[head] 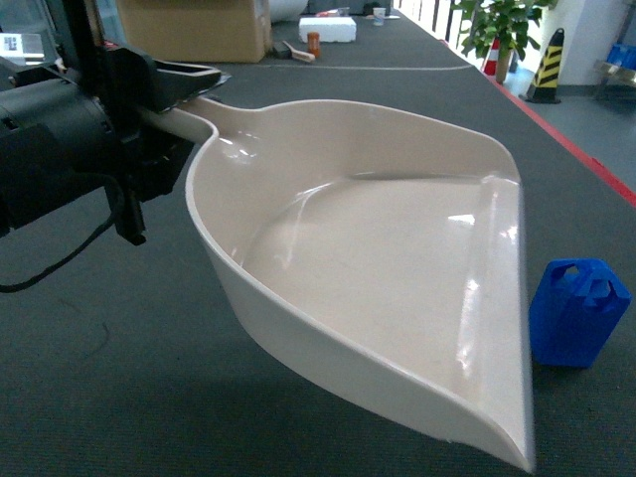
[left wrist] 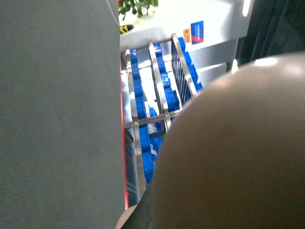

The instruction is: Place part in tray to right shelf

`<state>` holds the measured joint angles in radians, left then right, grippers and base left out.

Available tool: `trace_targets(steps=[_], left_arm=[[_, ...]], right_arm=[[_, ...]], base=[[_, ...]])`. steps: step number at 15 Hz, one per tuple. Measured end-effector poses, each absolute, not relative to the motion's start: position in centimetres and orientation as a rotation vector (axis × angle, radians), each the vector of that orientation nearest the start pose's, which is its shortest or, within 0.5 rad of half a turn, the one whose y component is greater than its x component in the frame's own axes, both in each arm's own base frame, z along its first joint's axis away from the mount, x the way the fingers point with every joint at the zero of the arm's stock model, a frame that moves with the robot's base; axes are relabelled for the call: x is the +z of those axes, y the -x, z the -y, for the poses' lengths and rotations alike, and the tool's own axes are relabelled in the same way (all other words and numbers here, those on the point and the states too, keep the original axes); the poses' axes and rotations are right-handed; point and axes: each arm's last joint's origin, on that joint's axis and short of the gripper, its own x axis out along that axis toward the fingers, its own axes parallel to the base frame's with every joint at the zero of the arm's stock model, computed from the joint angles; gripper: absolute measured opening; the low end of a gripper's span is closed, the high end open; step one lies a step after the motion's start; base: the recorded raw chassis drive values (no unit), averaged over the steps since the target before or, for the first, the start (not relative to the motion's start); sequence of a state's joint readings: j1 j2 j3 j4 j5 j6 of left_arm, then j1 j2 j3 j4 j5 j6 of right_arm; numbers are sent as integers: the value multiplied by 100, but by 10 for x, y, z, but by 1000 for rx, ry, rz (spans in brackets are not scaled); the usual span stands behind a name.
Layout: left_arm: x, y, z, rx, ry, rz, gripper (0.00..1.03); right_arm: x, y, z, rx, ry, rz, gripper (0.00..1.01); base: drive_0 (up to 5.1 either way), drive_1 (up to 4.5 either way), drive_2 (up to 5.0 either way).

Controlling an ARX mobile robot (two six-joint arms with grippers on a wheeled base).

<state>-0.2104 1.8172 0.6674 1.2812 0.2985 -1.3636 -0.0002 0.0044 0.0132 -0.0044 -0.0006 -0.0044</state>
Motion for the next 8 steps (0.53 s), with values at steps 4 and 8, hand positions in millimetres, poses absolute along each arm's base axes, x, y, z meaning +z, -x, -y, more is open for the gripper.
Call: trace_targets(steps=[4, 8], left_arm=[[172, -326, 73, -491, 1327, -220, 13], [171, -325, 77, -503, 1327, -232, 13]], right_arm=[[165, -97, 0, -5, 6, -83, 98], [153, -130, 19, 26, 13, -339, 98]], base=[[0, 0, 0], [0, 0, 0]])
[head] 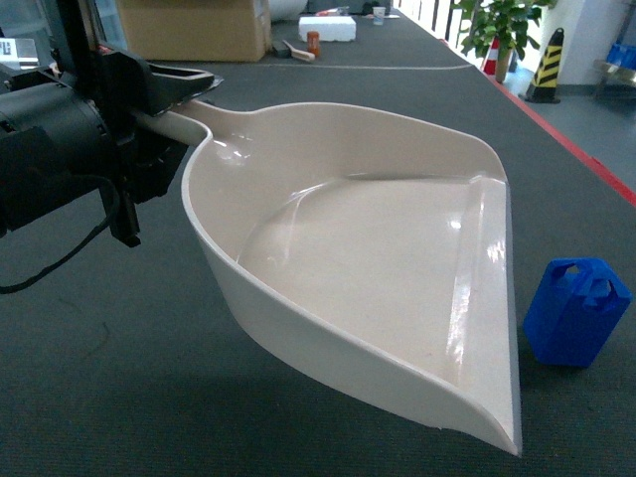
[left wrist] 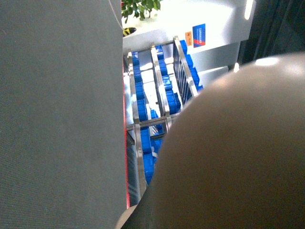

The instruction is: Place part in tray to right shelf

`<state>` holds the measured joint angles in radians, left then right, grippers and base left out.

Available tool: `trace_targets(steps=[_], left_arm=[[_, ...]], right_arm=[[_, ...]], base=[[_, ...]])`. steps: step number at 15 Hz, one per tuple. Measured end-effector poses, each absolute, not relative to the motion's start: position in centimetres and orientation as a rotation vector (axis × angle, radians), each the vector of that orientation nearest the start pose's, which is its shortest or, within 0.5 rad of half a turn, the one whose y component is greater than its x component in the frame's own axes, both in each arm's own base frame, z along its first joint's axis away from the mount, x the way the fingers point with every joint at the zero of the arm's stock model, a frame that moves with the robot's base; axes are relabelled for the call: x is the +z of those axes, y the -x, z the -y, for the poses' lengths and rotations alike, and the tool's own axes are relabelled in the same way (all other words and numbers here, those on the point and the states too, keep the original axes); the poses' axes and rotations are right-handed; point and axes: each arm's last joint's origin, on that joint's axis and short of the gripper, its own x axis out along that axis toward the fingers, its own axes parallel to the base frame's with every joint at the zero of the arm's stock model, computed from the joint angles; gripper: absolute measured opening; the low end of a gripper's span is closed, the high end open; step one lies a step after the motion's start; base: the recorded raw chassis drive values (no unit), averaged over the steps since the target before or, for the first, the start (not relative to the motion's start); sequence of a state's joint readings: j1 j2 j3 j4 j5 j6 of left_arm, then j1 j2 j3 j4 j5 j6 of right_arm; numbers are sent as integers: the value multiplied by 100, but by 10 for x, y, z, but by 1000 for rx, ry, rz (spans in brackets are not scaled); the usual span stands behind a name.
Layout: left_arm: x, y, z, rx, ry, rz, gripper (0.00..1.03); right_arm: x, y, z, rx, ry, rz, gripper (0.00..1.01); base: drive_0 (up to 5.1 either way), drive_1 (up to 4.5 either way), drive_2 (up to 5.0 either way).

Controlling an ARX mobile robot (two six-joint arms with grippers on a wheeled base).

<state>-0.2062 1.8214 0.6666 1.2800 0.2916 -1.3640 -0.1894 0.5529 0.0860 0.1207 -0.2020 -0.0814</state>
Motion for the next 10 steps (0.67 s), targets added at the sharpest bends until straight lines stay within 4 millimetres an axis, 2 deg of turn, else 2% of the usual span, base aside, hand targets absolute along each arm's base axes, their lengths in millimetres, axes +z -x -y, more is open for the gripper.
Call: trace_targets(steps=[2, 3, 5, 8, 10], left_arm=[[171, -326, 74, -494, 1328, -226, 13], [171, -326, 74, -493, 1329, -226, 13], [171, -326, 75, -494, 1329, -228, 13], [171, -326, 75, -494, 1329, -228, 13], [171, -326, 75, -494, 1329, -228, 13]], right_arm=[[153, -160, 26, 102, 29, -366, 98], [152, -182, 28, 143, 52, -380, 98], [141, -213, 27, 183, 74, -438, 98], [126, -253, 19, 238, 75, -516, 98], [123, -277, 7, 262, 93, -528, 98]], base=[[0, 0, 0], [0, 0, 0], [0, 0, 0], [0, 0, 0], [0, 0, 0]])
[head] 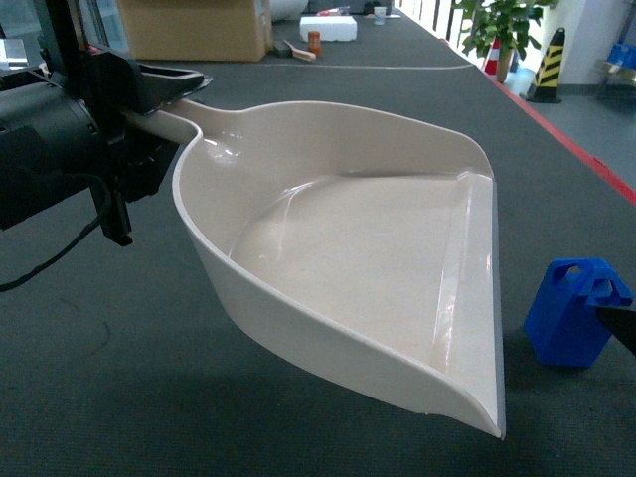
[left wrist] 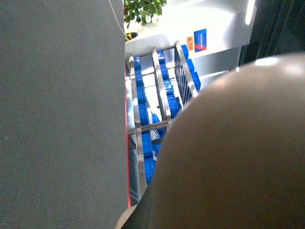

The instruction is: Place part in tray to right shelf

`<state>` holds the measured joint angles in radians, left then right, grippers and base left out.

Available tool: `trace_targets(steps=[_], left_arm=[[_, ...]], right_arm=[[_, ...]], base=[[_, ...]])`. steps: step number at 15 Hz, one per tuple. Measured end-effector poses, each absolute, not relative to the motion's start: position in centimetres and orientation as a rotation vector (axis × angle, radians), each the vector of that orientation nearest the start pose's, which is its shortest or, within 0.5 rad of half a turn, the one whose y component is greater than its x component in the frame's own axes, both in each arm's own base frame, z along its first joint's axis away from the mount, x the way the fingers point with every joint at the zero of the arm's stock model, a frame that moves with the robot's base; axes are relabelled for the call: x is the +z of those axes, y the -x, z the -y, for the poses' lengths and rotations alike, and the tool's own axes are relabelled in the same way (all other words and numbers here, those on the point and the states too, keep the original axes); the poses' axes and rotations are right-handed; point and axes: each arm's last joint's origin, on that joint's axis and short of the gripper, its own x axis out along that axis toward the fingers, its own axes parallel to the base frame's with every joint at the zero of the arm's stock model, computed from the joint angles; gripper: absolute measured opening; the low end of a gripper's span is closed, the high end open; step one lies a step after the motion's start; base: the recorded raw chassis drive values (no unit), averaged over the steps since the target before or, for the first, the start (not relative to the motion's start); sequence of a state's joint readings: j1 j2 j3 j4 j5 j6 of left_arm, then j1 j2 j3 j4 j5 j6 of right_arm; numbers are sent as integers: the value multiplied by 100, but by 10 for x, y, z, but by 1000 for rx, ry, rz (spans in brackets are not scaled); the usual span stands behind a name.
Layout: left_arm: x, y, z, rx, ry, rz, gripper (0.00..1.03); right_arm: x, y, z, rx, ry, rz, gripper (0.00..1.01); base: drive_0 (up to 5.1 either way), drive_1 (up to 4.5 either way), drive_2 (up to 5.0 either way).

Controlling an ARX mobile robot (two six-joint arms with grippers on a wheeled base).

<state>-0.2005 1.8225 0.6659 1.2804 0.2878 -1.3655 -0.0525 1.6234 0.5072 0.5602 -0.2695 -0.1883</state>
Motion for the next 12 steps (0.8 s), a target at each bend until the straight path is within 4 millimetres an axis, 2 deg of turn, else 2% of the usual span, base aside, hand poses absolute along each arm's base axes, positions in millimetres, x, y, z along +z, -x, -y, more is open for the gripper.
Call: trace_targets(steps=[4, 6, 8, 9, 12], left_arm=[[171, -326, 75, -494, 1329, -228, 13], [171, -326, 75, -494, 1329, -228, 13], [171, -326, 75, -494, 1329, -228, 13], [171, -326, 74, -493, 1329, -227, 13], [171, -326, 75, -494, 1330, -228, 13]], right_arm=[[107, -317, -17, 272, 55, -572, 96], [95, -325, -26, 254, 59, -594, 74], [97, -317, -27, 240, 34, -575, 53], [102, -310, -22, 227, 24, -571, 47], [136, -275, 2, 182, -15, -537, 47]], base=[[0, 0, 0], [0, 0, 0], [0, 0, 0], [0, 0, 0], [0, 0, 0]])
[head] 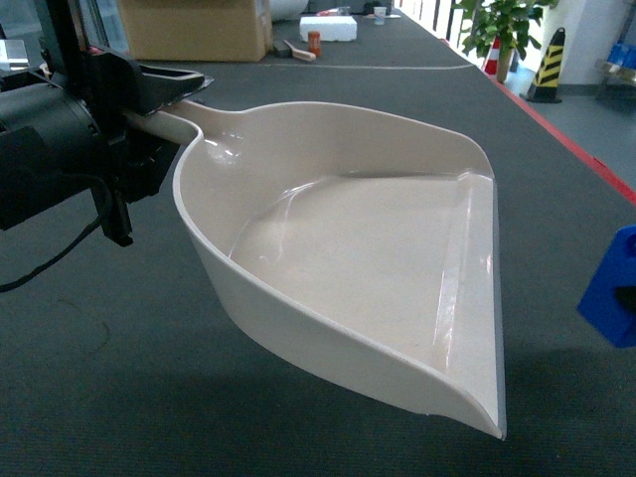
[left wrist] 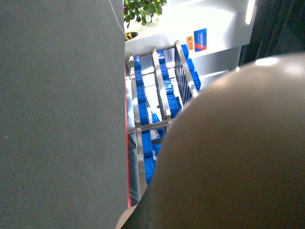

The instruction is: Place part in tray to right shelf

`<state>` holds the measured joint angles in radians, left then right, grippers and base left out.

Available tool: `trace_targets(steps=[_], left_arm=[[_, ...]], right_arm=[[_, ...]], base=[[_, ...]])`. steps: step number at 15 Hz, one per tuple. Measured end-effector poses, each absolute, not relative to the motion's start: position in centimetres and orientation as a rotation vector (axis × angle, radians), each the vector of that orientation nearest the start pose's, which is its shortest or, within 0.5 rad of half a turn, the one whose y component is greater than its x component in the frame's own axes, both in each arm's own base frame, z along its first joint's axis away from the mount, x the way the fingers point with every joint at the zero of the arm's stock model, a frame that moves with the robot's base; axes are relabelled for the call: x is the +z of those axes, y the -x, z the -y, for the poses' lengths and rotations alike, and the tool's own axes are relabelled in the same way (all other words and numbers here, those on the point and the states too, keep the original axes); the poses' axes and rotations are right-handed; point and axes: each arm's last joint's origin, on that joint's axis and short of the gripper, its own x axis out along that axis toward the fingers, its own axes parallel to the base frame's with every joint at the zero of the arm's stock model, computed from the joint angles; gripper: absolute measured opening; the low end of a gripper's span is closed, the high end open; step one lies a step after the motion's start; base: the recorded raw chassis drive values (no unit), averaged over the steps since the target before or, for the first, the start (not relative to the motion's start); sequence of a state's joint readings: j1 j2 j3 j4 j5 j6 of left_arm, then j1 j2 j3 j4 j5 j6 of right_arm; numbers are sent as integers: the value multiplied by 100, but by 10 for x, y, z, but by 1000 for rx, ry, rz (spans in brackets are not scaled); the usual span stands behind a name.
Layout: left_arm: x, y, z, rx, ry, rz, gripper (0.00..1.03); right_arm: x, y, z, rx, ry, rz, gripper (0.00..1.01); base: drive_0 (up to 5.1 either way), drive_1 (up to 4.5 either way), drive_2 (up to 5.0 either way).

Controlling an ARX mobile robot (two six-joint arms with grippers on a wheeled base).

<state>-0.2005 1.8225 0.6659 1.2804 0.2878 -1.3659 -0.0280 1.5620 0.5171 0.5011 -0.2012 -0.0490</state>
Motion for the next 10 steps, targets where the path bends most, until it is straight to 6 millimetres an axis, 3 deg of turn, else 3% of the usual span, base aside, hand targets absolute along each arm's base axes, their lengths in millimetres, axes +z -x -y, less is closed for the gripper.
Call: trace_targets(steps=[3, 5, 6, 7, 10], left_arm=[[171, -326, 75, -494, 1330, -228, 13], [171, -326, 75, -495, 1329, -229, 13], [171, -326, 75, -495, 1329, -229, 13], [171, -326, 75, -494, 1330, -227, 13], [171, -326, 75, -495, 1329, -228, 13]], right_arm=[[210, -251, -8, 245, -2, -337, 46], [267, -246, -39, 364, -10, -120, 46], [280, -250, -55, 417, -32, -85, 46], [282, -256, -77, 472, -61, -86, 46], [248, -286, -151, 616, -152, -269, 46]], base=[[0, 0, 0], [0, 0, 0], [0, 0, 0], [0, 0, 0], [0, 0, 0]])
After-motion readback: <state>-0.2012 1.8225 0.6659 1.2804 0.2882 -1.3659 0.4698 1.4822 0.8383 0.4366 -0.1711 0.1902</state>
